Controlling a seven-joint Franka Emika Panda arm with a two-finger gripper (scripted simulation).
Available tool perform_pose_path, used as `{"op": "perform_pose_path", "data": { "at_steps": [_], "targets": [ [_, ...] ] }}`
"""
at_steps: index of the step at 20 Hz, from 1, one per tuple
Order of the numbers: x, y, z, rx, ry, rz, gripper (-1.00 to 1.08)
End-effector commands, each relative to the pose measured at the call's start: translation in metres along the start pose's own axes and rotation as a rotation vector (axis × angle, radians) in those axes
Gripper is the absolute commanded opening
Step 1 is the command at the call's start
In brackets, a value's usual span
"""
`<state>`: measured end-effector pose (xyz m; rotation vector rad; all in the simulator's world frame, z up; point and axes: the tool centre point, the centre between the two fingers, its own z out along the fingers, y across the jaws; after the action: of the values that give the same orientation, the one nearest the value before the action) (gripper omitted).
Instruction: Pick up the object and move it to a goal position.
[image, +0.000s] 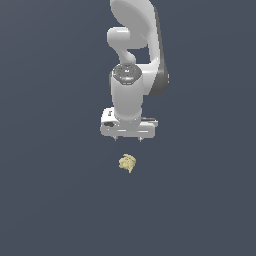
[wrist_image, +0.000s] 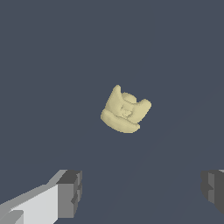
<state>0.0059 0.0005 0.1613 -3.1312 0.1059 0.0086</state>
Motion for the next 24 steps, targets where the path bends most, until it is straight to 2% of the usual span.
{"op": "perform_pose_path", "data": {
  "at_steps": [1,15,24],
  "targets": [
    [0.004,0.0,0.006,0.001,0.0,0.041,1.0],
    [0.036,-0.001,0.052,-0.003,0.004,0.369,1.0],
    [0.045,-0.001,0.069,-0.006,0.007,0.475,1.0]
  ]
}}
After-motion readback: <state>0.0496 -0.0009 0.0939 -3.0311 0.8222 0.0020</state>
